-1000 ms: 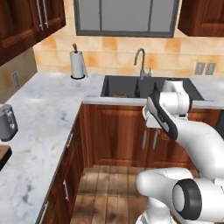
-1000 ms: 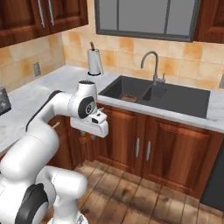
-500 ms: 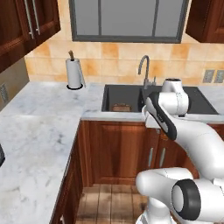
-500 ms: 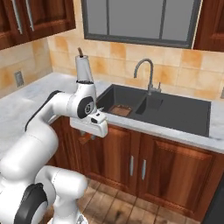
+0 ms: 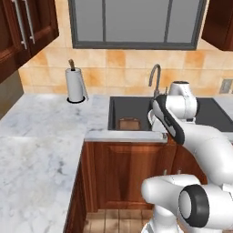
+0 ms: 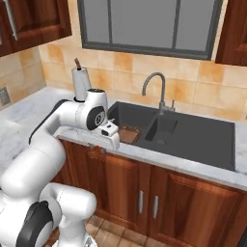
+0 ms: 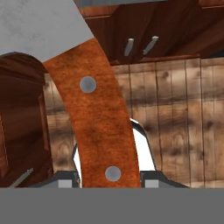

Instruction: Move the cutting board and knife to the sink. Then move spray from the shelves to the counter.

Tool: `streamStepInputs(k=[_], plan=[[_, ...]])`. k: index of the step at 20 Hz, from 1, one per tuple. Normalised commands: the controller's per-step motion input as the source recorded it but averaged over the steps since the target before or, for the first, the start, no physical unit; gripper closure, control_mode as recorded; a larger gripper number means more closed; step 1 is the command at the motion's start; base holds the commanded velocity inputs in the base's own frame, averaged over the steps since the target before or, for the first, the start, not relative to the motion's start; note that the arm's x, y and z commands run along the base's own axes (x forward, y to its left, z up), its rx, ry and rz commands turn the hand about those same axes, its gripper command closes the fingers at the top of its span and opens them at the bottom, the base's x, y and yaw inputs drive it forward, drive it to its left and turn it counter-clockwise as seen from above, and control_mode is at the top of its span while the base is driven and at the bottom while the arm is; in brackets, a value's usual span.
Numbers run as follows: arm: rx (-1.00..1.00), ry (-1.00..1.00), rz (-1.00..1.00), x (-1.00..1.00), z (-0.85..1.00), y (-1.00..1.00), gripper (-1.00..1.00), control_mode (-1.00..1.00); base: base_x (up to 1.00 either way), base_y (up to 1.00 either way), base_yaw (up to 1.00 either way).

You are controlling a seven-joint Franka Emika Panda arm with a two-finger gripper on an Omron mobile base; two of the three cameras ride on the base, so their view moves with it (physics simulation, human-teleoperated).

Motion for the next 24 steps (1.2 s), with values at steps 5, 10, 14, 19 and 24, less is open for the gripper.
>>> streamStepInputs(k=[5,10,14,19,24], plan=[[0.00,0.00,0.00,0.00,0.00,0.00,1.00,1.00,0.65,0.24,0.00],[0.00,0.00,0.00,0.00,0.00,0.00,1.00,1.00,0.66,0.17,0.00],[0.00,0.00,0.00,0.00,0.00,0.00,1.00,1.00,0.66,0.17,0.00],[0.00,0.00,0.00,0.00,0.00,0.00,1.00,1.00,0.57,0.14,0.00],[0.00,0.00,0.00,0.00,0.00,0.00,1.00,1.00,0.53,0.12,0.00]])
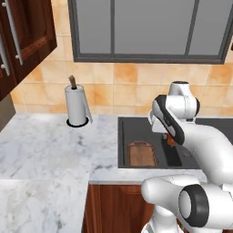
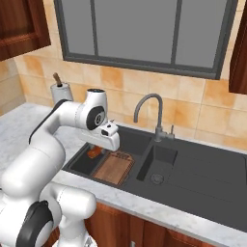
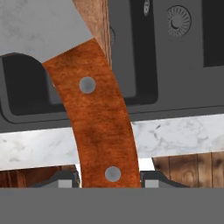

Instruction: Move the cutting board and knife to the sink. Then move spray from the shelves to the counter.

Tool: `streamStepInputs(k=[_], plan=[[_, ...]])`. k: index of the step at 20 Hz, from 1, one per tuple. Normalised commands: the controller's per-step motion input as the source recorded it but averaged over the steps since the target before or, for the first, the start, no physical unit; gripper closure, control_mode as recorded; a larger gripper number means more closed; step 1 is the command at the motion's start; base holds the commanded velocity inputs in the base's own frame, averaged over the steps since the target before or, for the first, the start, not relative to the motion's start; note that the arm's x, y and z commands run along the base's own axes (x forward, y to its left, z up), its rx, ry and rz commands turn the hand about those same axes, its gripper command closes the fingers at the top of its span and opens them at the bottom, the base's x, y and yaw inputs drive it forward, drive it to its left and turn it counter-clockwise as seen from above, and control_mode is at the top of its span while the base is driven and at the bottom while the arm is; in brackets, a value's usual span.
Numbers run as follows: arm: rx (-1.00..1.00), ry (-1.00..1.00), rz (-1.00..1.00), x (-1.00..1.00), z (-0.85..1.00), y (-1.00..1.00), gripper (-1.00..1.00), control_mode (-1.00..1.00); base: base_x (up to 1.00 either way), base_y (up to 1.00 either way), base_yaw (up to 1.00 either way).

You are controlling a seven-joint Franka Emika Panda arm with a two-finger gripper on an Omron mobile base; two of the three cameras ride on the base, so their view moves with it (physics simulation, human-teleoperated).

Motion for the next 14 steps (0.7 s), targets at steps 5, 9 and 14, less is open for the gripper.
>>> streamStepInputs(k=[5,9,14], plan=[[0.00,0.00,0.00,0.00,0.00,0.00,1.00,1.00,0.42,0.09,0.00],[0.00,0.00,0.00,0.00,0.00,0.00,1.00,1.00,0.15,0.01,0.00],[0.00,0.00,0.00,0.00,0.00,0.00,1.00,1.00,0.00,0.00,0.00]])
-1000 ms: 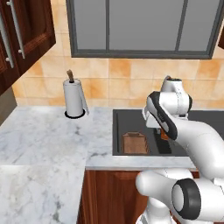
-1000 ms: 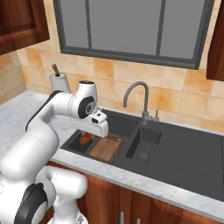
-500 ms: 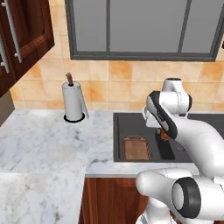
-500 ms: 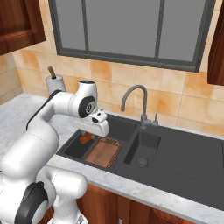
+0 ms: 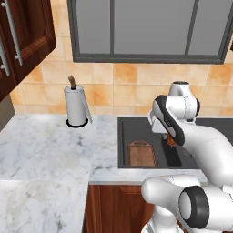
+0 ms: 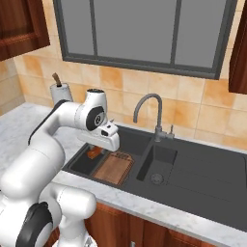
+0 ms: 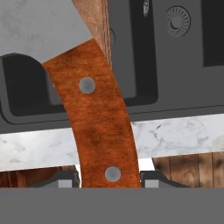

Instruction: Move the cutting board and knife to the sink. Then move spray from the shelves to the counter.

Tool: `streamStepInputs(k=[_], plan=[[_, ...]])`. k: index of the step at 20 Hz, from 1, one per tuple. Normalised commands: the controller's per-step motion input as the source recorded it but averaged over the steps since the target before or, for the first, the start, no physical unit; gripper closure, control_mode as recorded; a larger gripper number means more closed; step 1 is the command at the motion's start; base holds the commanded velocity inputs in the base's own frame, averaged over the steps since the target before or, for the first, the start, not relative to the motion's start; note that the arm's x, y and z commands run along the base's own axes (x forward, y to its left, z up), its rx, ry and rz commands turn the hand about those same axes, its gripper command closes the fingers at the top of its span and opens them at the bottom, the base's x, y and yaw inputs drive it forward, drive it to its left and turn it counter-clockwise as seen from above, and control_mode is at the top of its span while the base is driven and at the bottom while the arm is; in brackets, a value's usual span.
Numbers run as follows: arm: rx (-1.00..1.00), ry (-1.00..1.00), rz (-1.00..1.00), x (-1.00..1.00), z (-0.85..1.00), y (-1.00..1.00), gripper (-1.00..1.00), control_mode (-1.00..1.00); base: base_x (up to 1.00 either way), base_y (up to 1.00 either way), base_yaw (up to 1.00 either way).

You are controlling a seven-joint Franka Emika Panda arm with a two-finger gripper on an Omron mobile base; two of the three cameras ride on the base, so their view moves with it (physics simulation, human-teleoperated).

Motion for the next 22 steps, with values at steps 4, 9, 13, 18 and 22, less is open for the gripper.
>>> streamStepInputs(k=[4,9,13,18,22], plan=[[0.00,0.00,0.00,0.00,0.00,0.00,1.00,1.00,0.00,0.00,0.00],[-0.02,0.00,0.00,0.06,-0.02,0.04,1.00,-1.00,0.02,0.02,0.00],[0.00,0.00,0.00,0.34,-0.12,0.19,1.00,-1.00,0.00,0.00,0.00],[0.00,-0.03,0.00,0.47,-0.21,0.26,1.00,-1.00,0.00,0.00,0.00],[0.00,-0.02,0.00,0.56,-0.27,0.25,1.00,-1.00,0.00,0.00,0.00]])
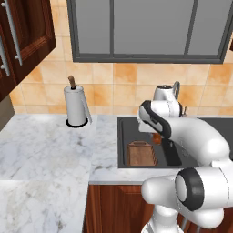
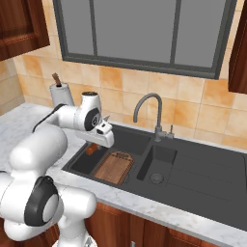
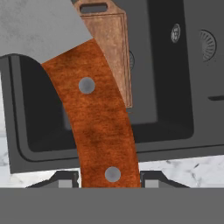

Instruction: Move the cutting board and knife to the sink. Then move spray from the shelves to the counter.

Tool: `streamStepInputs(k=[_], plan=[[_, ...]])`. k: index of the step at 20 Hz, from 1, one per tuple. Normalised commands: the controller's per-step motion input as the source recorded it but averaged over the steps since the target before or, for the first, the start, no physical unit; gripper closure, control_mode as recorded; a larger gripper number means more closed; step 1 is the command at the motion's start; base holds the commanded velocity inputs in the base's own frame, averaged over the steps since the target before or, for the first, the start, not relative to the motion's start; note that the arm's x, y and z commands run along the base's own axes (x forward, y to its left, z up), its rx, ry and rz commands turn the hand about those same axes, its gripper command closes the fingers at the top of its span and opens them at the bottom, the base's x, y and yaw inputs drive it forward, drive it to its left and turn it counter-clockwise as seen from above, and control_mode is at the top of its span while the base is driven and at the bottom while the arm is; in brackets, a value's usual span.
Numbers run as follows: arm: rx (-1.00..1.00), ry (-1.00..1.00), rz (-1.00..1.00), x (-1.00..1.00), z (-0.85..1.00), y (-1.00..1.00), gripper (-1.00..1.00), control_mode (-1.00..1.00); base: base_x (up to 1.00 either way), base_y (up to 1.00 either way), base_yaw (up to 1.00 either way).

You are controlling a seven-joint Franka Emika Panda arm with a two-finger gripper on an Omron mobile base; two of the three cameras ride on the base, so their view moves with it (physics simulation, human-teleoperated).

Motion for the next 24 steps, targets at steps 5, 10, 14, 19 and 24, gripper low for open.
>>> streamStepInputs(k=[5,10,14,19,24], plan=[[-0.01,0.00,-0.03,0.59,-0.42,0.15,1.00,-1.00,0.00,0.00,0.00],[0.00,-0.01,-0.06,0.53,-0.47,0.05,1.00,-1.00,0.00,0.00,0.00],[0.00,0.00,-0.06,0.43,-0.51,0.00,1.00,-1.00,0.00,0.00,0.00],[-0.02,0.00,-0.08,0.33,-0.48,0.00,1.00,-1.00,0.00,0.00,0.00],[-0.04,0.00,-0.09,0.15,-0.42,-0.03,1.00,-1.00,0.00,0.00,0.00]])
